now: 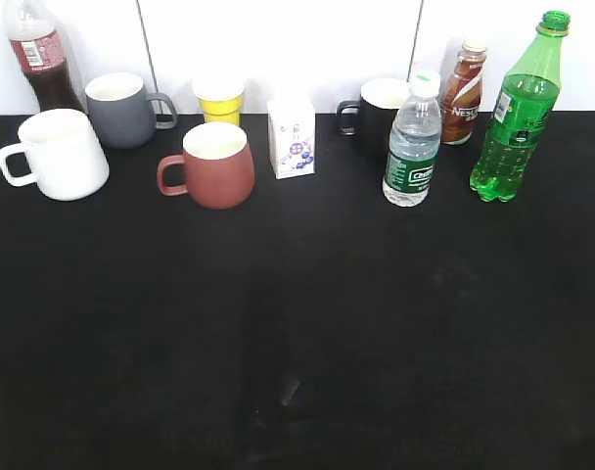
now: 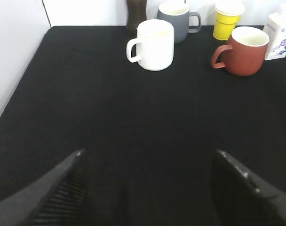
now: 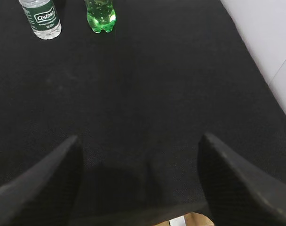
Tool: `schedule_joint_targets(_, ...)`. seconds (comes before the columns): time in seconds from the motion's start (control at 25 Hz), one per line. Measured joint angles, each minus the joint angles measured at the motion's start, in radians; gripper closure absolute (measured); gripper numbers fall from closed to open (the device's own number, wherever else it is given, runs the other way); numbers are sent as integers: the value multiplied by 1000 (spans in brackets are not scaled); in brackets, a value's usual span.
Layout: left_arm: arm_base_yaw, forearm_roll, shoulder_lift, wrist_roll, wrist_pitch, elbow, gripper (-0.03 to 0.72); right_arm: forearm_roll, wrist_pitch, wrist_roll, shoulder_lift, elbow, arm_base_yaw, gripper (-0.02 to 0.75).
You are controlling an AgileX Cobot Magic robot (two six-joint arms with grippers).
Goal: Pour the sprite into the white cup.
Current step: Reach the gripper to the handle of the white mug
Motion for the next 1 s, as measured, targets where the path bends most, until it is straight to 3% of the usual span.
schedule_joint_targets(0.36,0,4,2,0,-26,-14,122,0,0,0,0,0,0,173)
schedule_joint_targets(0.52,0,18,195,0,-552,-38,126,0,0,0,0,0,0,173)
schedule_joint_targets(0.68,0,69,634,0,-1162,-26,126,6,0,0,0,0,0,173)
schedule_joint_targets(0.84,0,25,1136,0,-1654,123,126,6,0,0,0,0,0,173)
schedule_joint_targets(1.0,1,-13,1582,0,-1956,128,127,6,0,0,0,0,0,173)
